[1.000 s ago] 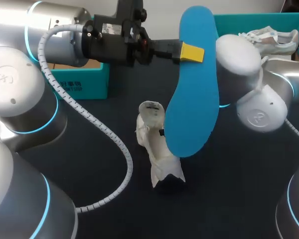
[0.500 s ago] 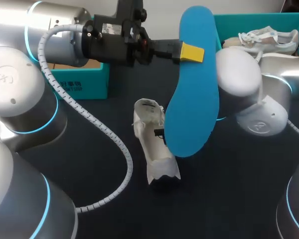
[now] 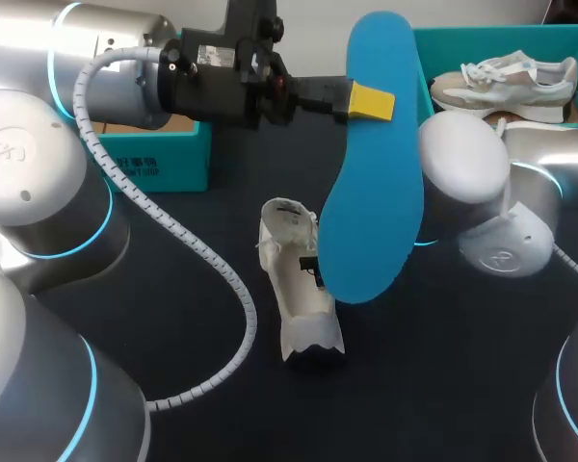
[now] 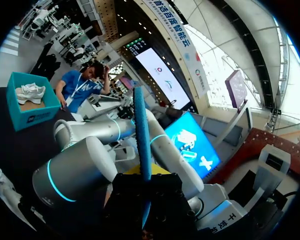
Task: Take the shoe out of the shoebox, open the shoe tongue, remove and reinsert the insole, then place the shoe into the shoebox
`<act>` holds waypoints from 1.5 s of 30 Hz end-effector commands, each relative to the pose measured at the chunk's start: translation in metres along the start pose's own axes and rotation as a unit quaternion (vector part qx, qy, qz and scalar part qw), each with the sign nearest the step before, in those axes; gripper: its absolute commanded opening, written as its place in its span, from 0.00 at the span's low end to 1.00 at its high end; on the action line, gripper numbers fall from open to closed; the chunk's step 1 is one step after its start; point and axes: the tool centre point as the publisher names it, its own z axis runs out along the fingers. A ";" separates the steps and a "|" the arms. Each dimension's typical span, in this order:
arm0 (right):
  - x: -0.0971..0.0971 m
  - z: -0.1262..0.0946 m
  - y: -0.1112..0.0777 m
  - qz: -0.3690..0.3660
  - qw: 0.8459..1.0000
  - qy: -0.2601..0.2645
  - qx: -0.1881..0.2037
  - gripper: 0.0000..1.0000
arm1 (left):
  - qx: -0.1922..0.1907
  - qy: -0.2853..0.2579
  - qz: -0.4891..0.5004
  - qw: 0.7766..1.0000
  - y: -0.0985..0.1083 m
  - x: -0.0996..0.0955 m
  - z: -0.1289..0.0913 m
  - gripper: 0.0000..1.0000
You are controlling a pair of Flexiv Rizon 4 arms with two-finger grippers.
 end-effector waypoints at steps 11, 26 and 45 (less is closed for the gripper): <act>-0.002 0.023 -0.001 0.018 1.000 0.013 -0.006 0.33 | 0.001 0.000 0.000 1.000 0.002 0.000 0.000 0.00; -0.005 -0.025 -0.013 0.068 0.988 0.131 -0.033 1.00 | 0.001 0.000 0.000 1.000 0.002 0.000 0.000 0.00; -0.009 -0.059 -0.015 0.050 0.953 0.298 -0.029 1.00 | 0.001 0.000 0.000 1.000 0.002 0.000 0.000 0.00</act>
